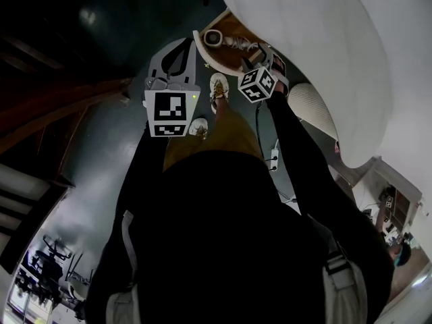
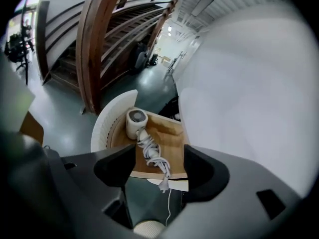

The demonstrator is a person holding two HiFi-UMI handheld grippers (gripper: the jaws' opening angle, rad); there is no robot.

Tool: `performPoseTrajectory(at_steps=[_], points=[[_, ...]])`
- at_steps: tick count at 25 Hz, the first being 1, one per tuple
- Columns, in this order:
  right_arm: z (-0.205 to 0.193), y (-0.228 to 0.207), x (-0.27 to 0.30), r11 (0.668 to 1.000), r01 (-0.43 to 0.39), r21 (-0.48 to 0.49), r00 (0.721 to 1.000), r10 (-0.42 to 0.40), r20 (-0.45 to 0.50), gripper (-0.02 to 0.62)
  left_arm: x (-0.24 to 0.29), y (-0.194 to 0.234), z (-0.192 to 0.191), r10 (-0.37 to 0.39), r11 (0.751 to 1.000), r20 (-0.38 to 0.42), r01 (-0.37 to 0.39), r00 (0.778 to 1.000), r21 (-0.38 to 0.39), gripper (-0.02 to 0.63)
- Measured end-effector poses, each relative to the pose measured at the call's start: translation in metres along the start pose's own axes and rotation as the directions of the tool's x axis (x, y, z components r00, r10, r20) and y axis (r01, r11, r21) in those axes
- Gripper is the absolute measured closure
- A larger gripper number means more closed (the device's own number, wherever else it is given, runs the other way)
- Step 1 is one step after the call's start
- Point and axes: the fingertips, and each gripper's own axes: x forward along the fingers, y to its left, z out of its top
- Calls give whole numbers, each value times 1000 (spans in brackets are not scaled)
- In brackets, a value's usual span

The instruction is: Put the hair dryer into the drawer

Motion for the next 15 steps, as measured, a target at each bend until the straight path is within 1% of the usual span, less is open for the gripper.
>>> performPoseTrajectory(at_steps=[3,5,9,15], points=[[5,-7,-18,994,31,102,999,-34,24,283,-10,-4,1,-7,1000,15,7,1000,5,588],[9,-12,-31,982,51,181,997,-60,42,284,-16,-9,2,-14,1000,26,14,1000,4,588],[21,-20,-63,942,77,326,991,-110,82,283,-30,-21,11,-44,999,52,43,998,21,588],[38,-32,-118,874,113,472,972,-197,131,283,-42,-35,32,-100,994,103,95,990,48,588]])
